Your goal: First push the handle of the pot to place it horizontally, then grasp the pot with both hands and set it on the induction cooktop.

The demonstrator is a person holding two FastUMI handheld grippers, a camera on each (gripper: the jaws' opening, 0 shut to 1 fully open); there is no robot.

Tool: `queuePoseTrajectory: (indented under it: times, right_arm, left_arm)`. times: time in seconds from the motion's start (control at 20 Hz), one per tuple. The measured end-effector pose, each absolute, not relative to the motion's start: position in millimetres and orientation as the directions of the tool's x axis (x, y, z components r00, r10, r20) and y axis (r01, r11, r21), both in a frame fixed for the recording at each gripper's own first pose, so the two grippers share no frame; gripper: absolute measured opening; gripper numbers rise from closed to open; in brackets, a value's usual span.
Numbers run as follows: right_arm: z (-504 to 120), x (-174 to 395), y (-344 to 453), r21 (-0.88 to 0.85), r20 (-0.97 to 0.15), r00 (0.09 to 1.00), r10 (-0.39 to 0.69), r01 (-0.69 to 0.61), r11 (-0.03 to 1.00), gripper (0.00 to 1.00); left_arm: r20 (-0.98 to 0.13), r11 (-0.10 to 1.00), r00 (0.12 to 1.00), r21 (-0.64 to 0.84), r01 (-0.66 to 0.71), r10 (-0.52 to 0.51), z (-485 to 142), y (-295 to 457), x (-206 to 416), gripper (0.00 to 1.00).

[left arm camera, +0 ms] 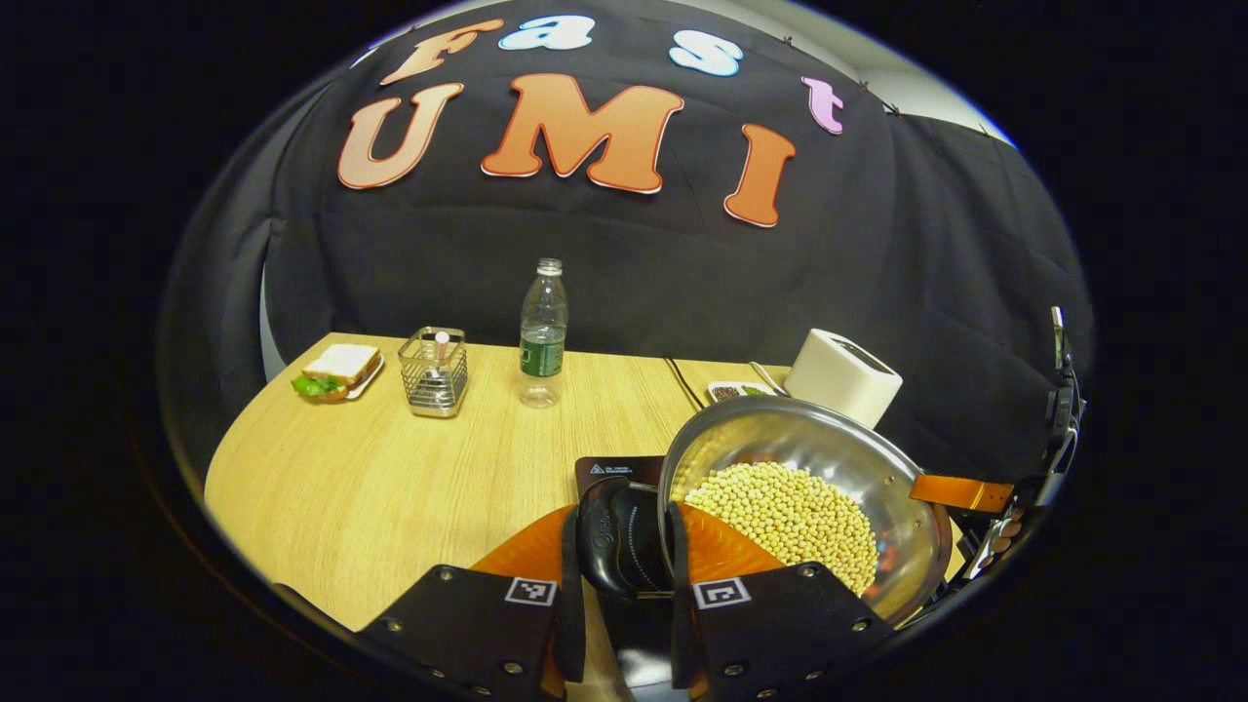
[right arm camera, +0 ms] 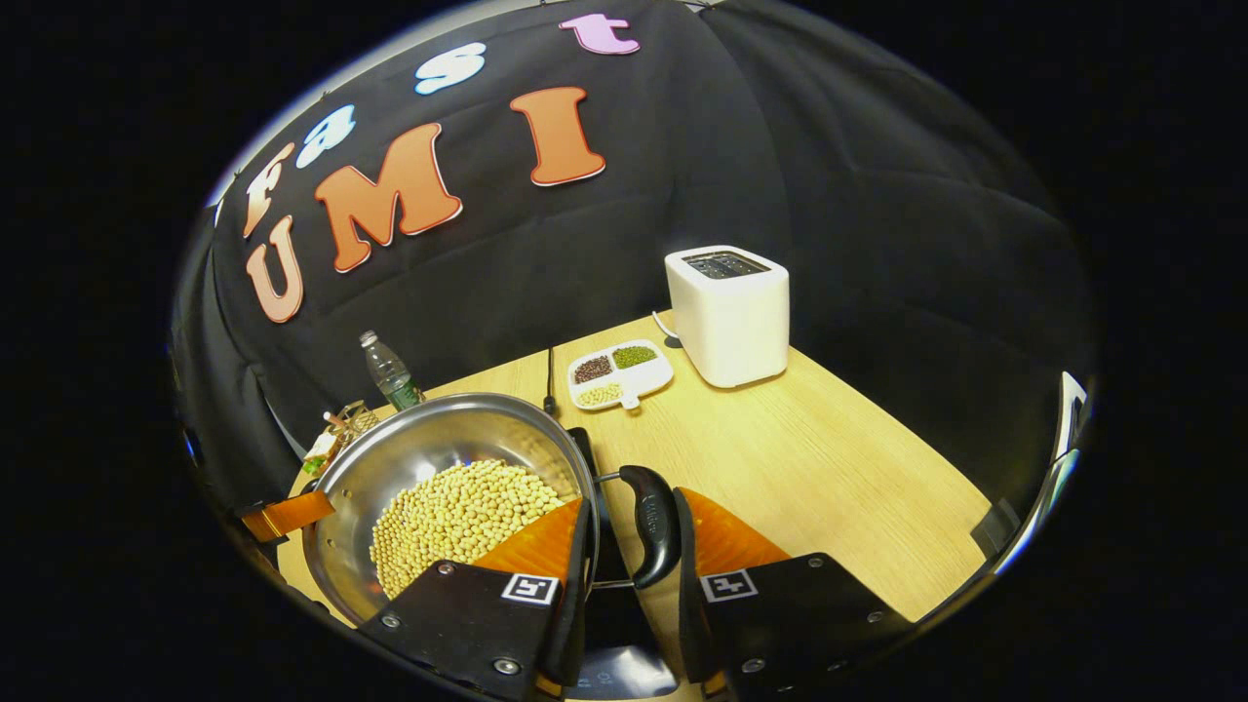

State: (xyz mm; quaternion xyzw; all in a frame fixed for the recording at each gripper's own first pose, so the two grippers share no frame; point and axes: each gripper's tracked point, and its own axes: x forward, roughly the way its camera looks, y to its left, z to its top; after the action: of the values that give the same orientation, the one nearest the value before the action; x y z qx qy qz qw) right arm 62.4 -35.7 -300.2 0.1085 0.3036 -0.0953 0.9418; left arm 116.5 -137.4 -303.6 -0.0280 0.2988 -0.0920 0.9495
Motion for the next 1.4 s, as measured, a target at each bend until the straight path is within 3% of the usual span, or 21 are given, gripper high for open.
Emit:
queuePoseTrajectory:
  times: [0.5, 0.7, 0.75, 0.8, 0.85, 0.9, 0.95, 1.4]
  right_arm:
    - [-312.5, 70.5, -53.0, 0.130, -0.579, 0.805, -0.128, 0.246, 0.960, 0.42]
    - [-304.2, 78.0, -64.8, 0.056, -0.541, 0.816, -0.203, 0.276, 0.959, 0.59]
    - [-299.6, 77.1, -68.1, 0.028, -0.524, 0.820, -0.231, 0.288, 0.957, 0.75]
    - [-292.7, 76.0, -68.5, 0.014, -0.508, 0.827, -0.243, 0.290, 0.957, 0.83]
    - [-282.8, 73.2, -65.7, 0.012, -0.494, 0.834, -0.246, 0.289, 0.957, 0.94]
    - [-272.6, 71.5, -61.7, 0.015, -0.479, 0.844, -0.241, 0.283, 0.959, 0.95]
    - [-262.3, 69.5, -57.3, 0.019, -0.462, 0.855, -0.236, 0.275, 0.961, 0.95]
    - [-122.6, 47.3, 19.0, 0.064, -0.249, 0.963, -0.106, 0.125, 0.990, 0.95]
  left_arm:
    - [-0.596, 0.975, 0.773, -0.168, 0.147, -0.219, -336.0, -159.0, 123.2, 0.36]
    - [-0.588, 0.974, 0.777, -0.162, 0.161, -0.226, -328.6, -158.9, 117.7, 0.46]
    - [-0.562, 0.976, 0.798, -0.152, 0.159, -0.218, -317.6, -155.2, 118.0, 0.53]
    - [-0.530, 0.979, 0.824, -0.135, 0.152, -0.201, -302.3, -149.0, 118.3, 0.60]
    - [-0.493, 0.983, 0.851, -0.119, 0.142, -0.182, -285.1, -142.3, 116.8, 0.75]
    - [-0.458, 0.986, 0.874, -0.104, 0.130, -0.164, -267.7, -135.0, 115.1, 0.90]
    - [-0.422, 0.988, 0.894, -0.093, 0.123, -0.151, -249.8, -130.7, 113.8, 0.92]
    - [-0.152, 0.993, 0.982, 0.003, 0.117, -0.115, -98.0, -109.2, 65.2, 0.92]
